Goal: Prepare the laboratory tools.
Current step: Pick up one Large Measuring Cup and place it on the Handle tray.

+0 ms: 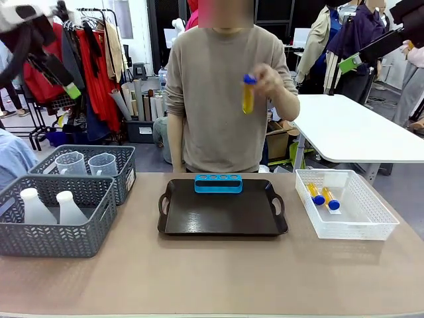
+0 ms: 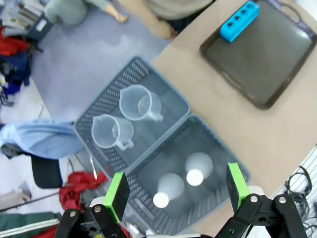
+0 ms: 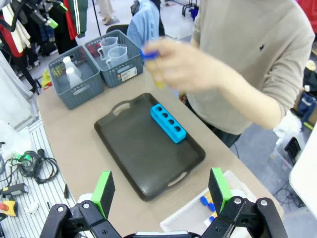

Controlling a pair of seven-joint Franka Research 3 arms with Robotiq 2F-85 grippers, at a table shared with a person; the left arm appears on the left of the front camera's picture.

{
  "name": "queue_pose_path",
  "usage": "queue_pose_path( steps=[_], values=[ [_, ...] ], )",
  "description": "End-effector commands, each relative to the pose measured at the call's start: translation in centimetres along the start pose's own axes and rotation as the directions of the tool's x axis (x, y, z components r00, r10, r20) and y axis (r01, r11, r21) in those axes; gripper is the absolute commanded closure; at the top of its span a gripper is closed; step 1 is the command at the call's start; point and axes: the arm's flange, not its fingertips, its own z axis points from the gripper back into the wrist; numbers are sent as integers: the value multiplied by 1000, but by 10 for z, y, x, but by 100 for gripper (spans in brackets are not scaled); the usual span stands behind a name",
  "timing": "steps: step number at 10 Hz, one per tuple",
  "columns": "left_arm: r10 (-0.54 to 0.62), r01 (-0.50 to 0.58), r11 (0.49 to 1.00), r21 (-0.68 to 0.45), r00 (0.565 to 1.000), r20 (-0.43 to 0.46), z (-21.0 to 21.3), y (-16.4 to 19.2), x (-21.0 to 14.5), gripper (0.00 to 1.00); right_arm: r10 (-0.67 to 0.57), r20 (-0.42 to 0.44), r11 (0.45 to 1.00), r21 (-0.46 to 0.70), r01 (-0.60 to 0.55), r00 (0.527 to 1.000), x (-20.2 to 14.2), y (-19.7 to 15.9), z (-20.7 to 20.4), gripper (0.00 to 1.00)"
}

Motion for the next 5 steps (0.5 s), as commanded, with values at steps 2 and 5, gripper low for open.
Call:
queue_pose_path(
  steps=[2,5],
  values=[
    [63,-48,994,97,986,-153,-40,5,13,0,2,9,1000,7,-2,1000,0,1,-1,0],
    [47,-38,997,67,990,-134,-55,5,10,0,2,9,1000,7,-2,1000,0,1,-1,0]
  ],
)
